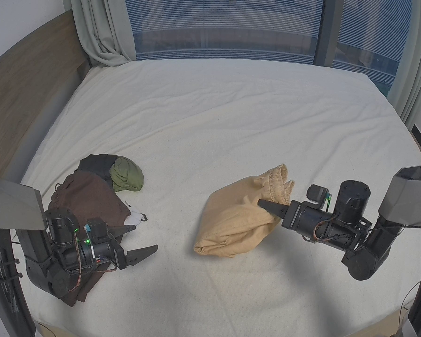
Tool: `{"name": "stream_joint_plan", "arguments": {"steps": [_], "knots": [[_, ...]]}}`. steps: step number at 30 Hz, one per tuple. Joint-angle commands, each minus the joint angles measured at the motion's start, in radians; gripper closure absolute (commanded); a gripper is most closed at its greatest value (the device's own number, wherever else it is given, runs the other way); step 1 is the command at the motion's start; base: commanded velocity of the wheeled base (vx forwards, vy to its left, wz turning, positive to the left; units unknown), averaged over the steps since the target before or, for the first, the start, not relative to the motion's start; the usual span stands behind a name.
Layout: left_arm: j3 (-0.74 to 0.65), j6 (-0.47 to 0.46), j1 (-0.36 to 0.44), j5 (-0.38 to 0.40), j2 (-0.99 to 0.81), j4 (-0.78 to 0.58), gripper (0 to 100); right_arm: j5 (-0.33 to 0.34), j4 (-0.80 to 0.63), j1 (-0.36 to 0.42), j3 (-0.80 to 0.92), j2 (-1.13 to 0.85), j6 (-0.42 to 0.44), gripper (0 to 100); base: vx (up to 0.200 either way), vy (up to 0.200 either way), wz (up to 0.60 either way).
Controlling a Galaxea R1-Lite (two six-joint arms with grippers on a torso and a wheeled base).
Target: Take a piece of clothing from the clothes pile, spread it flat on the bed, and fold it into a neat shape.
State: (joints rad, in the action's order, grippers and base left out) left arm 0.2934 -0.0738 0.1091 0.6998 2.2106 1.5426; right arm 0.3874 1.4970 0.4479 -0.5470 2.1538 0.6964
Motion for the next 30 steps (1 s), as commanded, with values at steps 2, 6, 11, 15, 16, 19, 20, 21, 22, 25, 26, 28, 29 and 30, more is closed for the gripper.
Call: {"name": "stream_joint_plan", "arguments": {"steps": [2, 6, 11, 15, 16, 19, 20, 21, 22, 25, 26, 28, 29, 30], "knots": [[0.000, 0.000, -0.002, 0.000, -0.002, 0.001, 0, 0.001, -0.047, 0.000, -0.076, -0.048, 0.002, 100, 0.000, 0.000, 0.00], [0.000, 0.000, -0.002, 0.000, -0.005, 0.001, 0, 0.001, -0.110, 0.000, -0.145, -0.051, 0.002, 100, 0.000, 0.000, 0.00], [-0.002, 0.000, 0.000, 0.000, -0.006, 0.001, 0, 0.001, -0.189, -0.001, -0.240, -0.049, 0.002, 100, 0.000, 0.000, 0.00], [0.000, 0.000, 0.000, 0.000, -0.008, 0.001, 0, 0.001, -0.256, -0.009, -0.317, -0.049, 0.002, 100, 0.000, 0.000, 0.00], [0.000, 0.000, -0.002, 0.000, -0.008, 0.001, 0, 0.001, -0.273, -0.009, -0.337, -0.049, 0.002, 100, 0.000, 0.000, 0.00], [0.001, 0.000, -0.002, 0.000, -0.008, 0.001, 0, 0.002, -0.316, -0.011, -0.398, -0.043, 0.002, 100, 0.000, 0.000, 0.00], [0.001, 0.000, -0.002, 0.000, -0.008, 0.001, 0, 0.002, -0.336, -0.012, -0.422, -0.040, 0.002, 100, 0.000, 0.000, 0.00], [0.001, 0.000, -0.002, 0.000, -0.008, 0.001, 0, 0.002, -0.342, -0.012, -0.429, -0.040, 0.002, 100, 0.000, 0.000, 0.00], [0.001, 0.000, 0.000, 0.000, -0.008, 0.001, 0, 0.002, -0.379, -0.014, -0.467, -0.032, 0.002, 100, 0.000, 0.000, 0.00], [0.000, 0.000, 0.000, 0.000, -0.008, 0.001, 0, 0.002, -0.437, -0.017, -0.539, -0.006, 0.002, 100, 0.000, 0.000, 0.00], [0.000, 0.000, 0.000, 0.000, -0.008, 0.001, 0, 0.002, -0.452, -0.017, -0.565, 0.006, 0.002, 100, 0.000, 0.000, 0.00], [0.000, 0.000, 0.000, 0.000, -0.008, 0.001, 0, 0.002, -0.482, -0.020, -0.611, 0.026, 0.002, 100, 0.000, 0.000, 0.00], [0.000, 0.000, 0.000, 0.000, -0.008, 0.001, 0, 0.002, -0.497, -0.023, -0.633, 0.038, 0.002, 100, 0.000, 0.000, 0.00], [0.001, 0.000, -0.002, 0.000, -0.008, 0.002, 0, 0.002, -0.506, -0.024, -0.653, 0.047, 0.002, 100, 0.000, 0.000, 0.00]]}}
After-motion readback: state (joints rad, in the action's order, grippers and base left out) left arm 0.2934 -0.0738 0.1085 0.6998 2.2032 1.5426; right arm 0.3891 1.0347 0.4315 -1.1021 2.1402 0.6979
